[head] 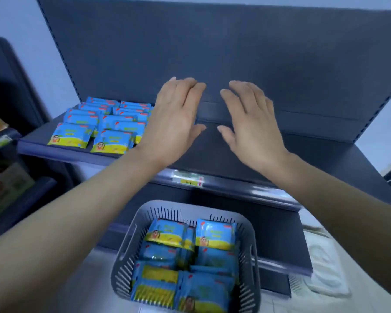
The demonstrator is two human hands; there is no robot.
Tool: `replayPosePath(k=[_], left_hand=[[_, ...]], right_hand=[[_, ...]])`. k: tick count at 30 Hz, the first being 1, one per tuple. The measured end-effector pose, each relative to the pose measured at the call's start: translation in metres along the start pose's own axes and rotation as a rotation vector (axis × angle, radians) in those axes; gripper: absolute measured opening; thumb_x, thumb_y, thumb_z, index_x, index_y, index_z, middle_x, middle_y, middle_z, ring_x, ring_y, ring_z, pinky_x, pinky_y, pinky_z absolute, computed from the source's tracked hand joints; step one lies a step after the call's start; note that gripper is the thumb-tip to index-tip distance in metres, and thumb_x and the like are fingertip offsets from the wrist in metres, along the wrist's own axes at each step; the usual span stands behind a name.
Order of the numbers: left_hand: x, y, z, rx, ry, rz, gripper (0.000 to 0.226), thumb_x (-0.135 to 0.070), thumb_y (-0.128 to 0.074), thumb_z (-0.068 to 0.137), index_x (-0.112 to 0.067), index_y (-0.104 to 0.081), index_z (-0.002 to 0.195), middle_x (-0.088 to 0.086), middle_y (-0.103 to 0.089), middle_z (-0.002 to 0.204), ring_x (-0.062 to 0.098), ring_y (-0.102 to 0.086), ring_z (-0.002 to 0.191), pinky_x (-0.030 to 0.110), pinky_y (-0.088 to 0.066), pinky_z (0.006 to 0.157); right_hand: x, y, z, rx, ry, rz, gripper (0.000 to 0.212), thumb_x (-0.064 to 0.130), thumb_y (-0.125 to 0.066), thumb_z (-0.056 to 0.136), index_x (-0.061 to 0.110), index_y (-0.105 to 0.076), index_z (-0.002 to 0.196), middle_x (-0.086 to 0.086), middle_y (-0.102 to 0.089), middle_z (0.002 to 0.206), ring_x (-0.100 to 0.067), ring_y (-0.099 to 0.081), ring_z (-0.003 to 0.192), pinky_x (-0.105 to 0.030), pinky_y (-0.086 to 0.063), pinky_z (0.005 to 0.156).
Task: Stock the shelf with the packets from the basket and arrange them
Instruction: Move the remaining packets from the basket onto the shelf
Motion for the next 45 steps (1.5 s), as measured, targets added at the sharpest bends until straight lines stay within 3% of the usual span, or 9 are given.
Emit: replayPosePath(k=[6,10,14,21,25,30,38,43,45], left_hand=[[-0.024,-0.036,-0.086,0.238,0.085,-0.052,0.067,-0.018,-0.076,0.066,0.004,-0.048,0.123,0.023,-0.053,0.119,0.041,-0.05,0.108,0.042,-0.026,0.105],[-0.025,-0.072,-0.158,0.528,0.11,-0.073,0.065,-0.017,-0.08,0.067,0.005,-0.051,0.121,0.023,-0.054,0.117,0.043,-0.052,0.107,0.038,-0.023,0.1],[-0.015,-0.101,-0.215,0.812,0.256,-0.108,0.064,-0.026,-0.067,0.083,-0.004,-0.039,0.137,0.016,-0.042,0.137,0.034,-0.037,0.126,0.035,-0.016,0.11],[0.012,-0.151,-0.275,1.009,0.414,-0.133,0.055,-0.028,-0.06,0.089,-0.006,-0.04,0.135,0.015,-0.044,0.135,0.032,-0.04,0.124,0.035,-0.027,0.103],[0.023,-0.182,-0.288,1.114,0.47,-0.2,0.049,-0.024,-0.054,0.093,-0.005,-0.04,0.136,0.015,-0.039,0.14,0.03,-0.039,0.127,0.033,-0.029,0.103],[0.038,-0.206,-0.3,1.285,0.529,-0.252,0.072,-0.028,-0.061,0.089,-0.006,-0.023,0.146,0.014,-0.021,0.153,0.028,-0.023,0.14,0.032,-0.022,0.113],[0.043,-0.218,-0.302,1.408,0.464,-0.169,0.082,-0.036,-0.069,0.08,-0.006,-0.027,0.143,0.018,-0.014,0.151,0.034,-0.011,0.141,0.036,-0.018,0.114],[0.04,-0.207,-0.304,1.479,0.56,-0.344,0.097,-0.025,-0.082,0.067,-0.011,-0.024,0.144,0.013,-0.034,0.147,0.028,-0.045,0.125,0.031,-0.04,0.1],[0.037,-0.2,-0.297,1.495,0.498,-0.351,0.084,-0.019,-0.079,0.07,-0.009,-0.033,0.138,0.012,-0.046,0.139,0.027,-0.052,0.116,0.027,-0.044,0.089]], right_hand=[[0.021,-0.046,-0.086,0.186,-0.016,0.122,0.055,0.016,-0.071,0.07,0.003,-0.055,0.12,-0.016,-0.054,0.127,-0.036,-0.049,0.118,-0.044,-0.041,0.093],[0.035,-0.098,-0.154,0.455,0.0,0.135,0.052,0.013,-0.075,0.068,0.004,-0.058,0.116,-0.015,-0.058,0.121,-0.036,-0.053,0.115,-0.044,-0.045,0.091],[0.035,-0.139,-0.206,0.786,-0.02,0.109,0.05,0.016,-0.056,0.088,0.006,-0.042,0.135,-0.013,-0.042,0.139,-0.032,-0.037,0.129,-0.042,-0.031,0.103],[0.032,-0.197,-0.254,1.09,-0.149,-0.03,0.05,0.021,-0.044,0.094,0.008,-0.028,0.14,-0.015,-0.029,0.145,-0.035,-0.029,0.132,-0.048,-0.028,0.105],[0.038,-0.218,-0.266,1.102,-0.232,-0.065,0.06,0.017,-0.045,0.092,0.005,-0.019,0.144,-0.015,-0.027,0.143,-0.034,-0.026,0.132,-0.047,-0.028,0.105],[0.041,-0.227,-0.257,1.056,-0.253,-0.177,0.057,0.008,-0.056,0.082,0.002,-0.033,0.134,-0.019,-0.033,0.135,-0.037,-0.034,0.124,-0.048,-0.03,0.103],[0.04,-0.219,-0.243,1.173,-0.188,-0.191,0.049,0.007,-0.053,0.083,0.011,-0.041,0.13,-0.012,-0.053,0.127,-0.03,-0.052,0.117,-0.045,-0.031,0.102],[0.038,-0.198,-0.21,1.176,-0.181,-0.096,0.04,0.007,-0.049,0.083,0.02,-0.051,0.121,-0.007,-0.06,0.118,-0.027,-0.056,0.11,-0.039,-0.037,0.092],[0.038,-0.186,-0.192,1.181,-0.217,-0.028,0.039,0.008,-0.047,0.084,0.022,-0.053,0.12,-0.007,-0.06,0.119,-0.029,-0.056,0.109,-0.04,-0.039,0.089]])
Point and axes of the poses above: each hand's wrist, its own z-axis towards the middle knuckle, its own y-axis out of the back of the hand, x = y × z, the point moved 2 cm from there along z, towards the middle knuckle
